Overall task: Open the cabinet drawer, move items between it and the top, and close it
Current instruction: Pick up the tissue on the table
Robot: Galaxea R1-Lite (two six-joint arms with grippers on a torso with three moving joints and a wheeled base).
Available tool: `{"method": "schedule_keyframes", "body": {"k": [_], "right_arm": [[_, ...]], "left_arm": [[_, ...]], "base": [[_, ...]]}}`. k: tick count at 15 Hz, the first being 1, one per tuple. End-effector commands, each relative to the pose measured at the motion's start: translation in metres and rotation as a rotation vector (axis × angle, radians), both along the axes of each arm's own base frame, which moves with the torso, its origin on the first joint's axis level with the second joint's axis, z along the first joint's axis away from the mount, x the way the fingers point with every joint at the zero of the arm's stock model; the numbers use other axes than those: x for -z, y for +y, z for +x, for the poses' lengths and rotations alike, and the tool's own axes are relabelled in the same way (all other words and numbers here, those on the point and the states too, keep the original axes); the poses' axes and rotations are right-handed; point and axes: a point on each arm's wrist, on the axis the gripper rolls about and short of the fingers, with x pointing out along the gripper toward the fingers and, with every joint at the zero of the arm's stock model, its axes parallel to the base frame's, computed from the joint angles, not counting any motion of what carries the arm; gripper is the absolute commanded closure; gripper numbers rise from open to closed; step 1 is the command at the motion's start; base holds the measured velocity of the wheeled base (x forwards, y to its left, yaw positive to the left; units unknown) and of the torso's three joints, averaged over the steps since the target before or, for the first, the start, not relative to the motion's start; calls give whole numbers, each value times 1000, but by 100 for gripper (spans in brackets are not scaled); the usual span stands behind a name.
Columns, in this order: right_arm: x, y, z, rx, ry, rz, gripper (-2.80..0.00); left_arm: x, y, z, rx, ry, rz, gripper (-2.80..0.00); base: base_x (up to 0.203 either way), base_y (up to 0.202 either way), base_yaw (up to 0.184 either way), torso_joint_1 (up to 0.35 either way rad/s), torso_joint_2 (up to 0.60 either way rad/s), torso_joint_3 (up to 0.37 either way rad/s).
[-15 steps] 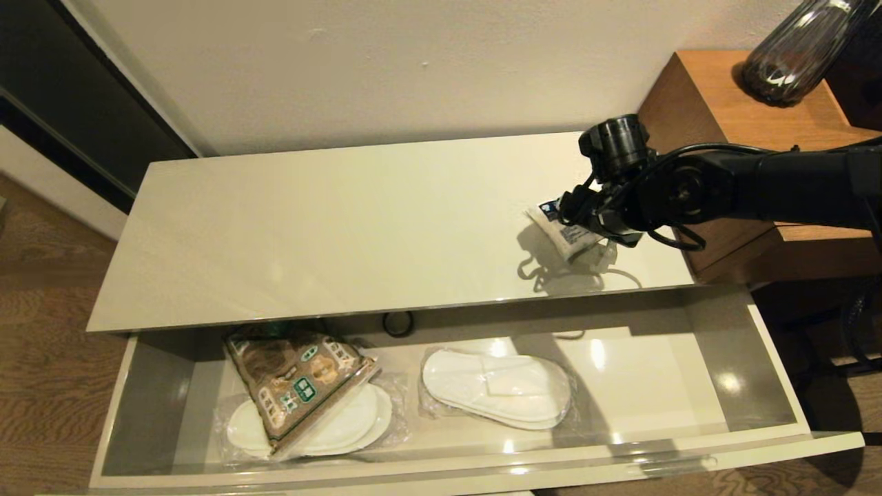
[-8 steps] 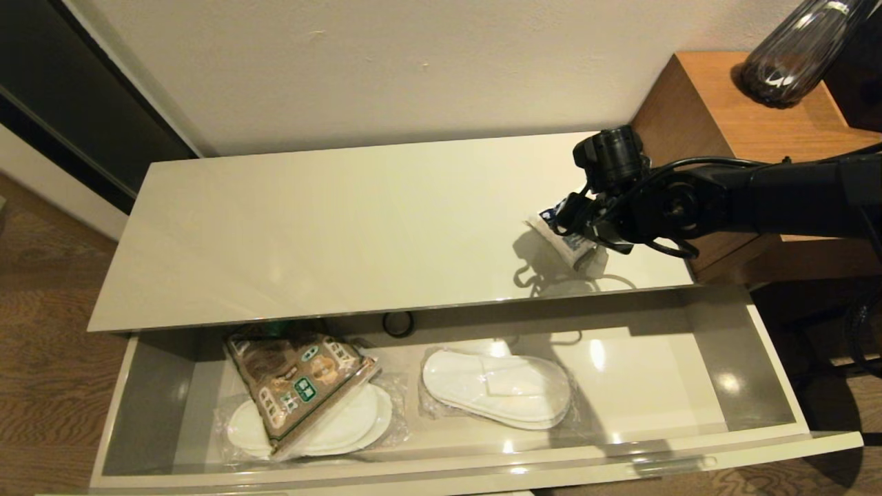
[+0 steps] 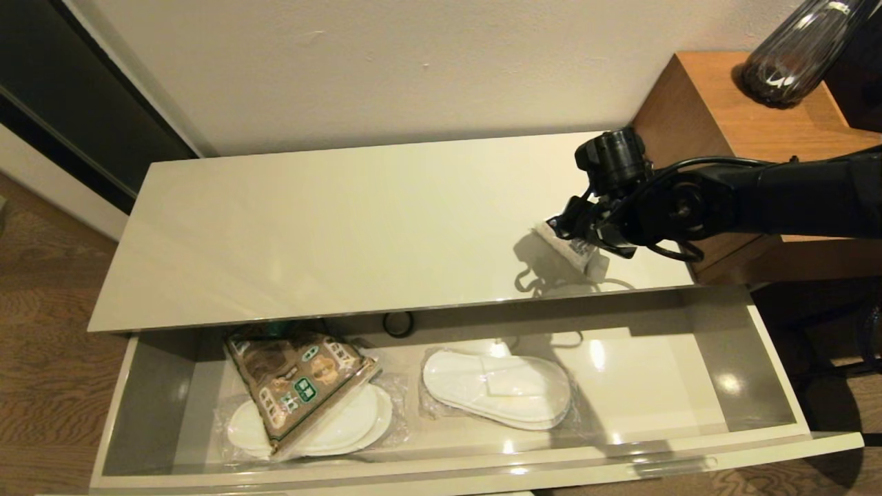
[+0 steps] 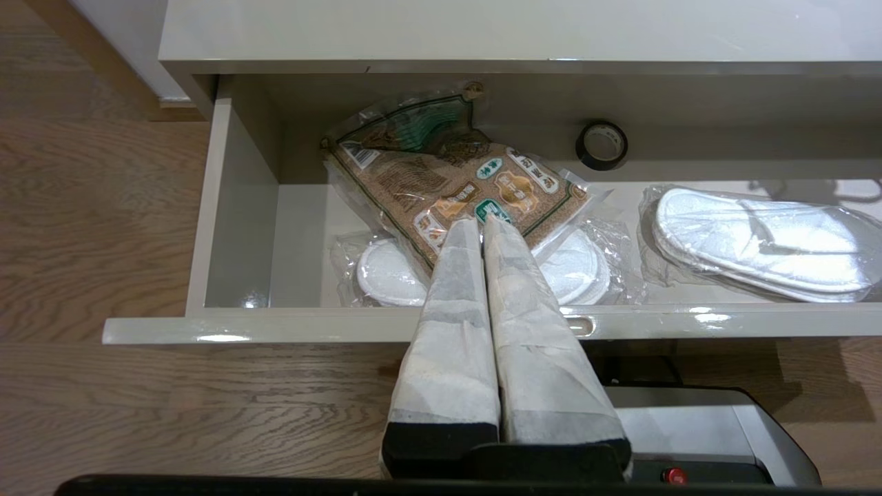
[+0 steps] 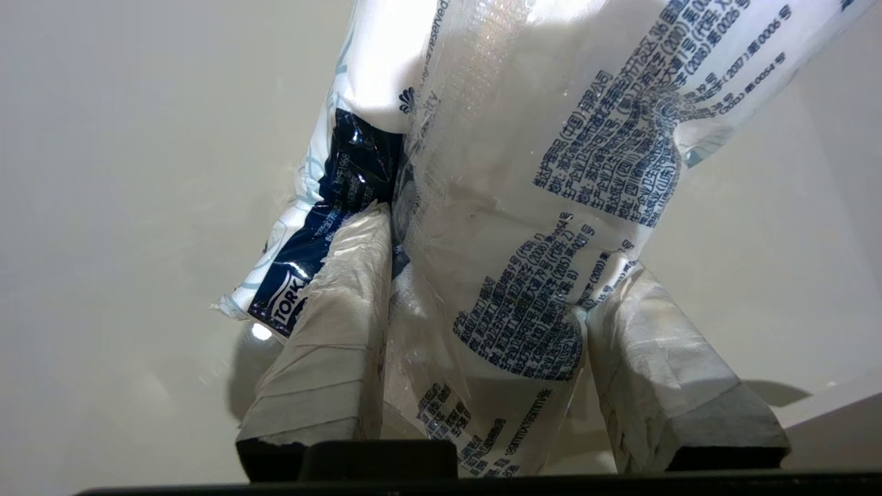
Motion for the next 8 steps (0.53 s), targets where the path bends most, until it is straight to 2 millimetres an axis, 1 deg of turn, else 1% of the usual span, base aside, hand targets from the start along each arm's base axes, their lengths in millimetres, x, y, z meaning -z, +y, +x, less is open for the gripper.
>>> {"method": "schedule_keyframes", "body": {"k": [1, 2, 4, 6, 8], "right_arm": [[-1, -2, -6, 3, 9, -2, 0], [-4, -4, -11, 3, 8, -1, 0], [-17, -8, -24, -10, -1, 13, 0], [-28, -12, -43, -40, 1, 32, 0], [-31, -14, -62, -58, 17, 31, 0]], "left_arm": [[0, 0, 0, 0, 1, -1, 0], [0, 0, 0, -1, 1, -1, 0], [0, 0, 0, 0, 1, -1, 0], [0, 0, 0, 0, 1, -1, 0], [0, 0, 0, 0, 1, -1, 0]], "base": [[0, 0, 0, 0, 0, 0], [0, 0, 0, 0, 0, 0], [0, 0, 0, 0, 0, 0], [0, 0, 0, 0, 0, 0], [0, 0, 0, 0, 0, 0]]}}
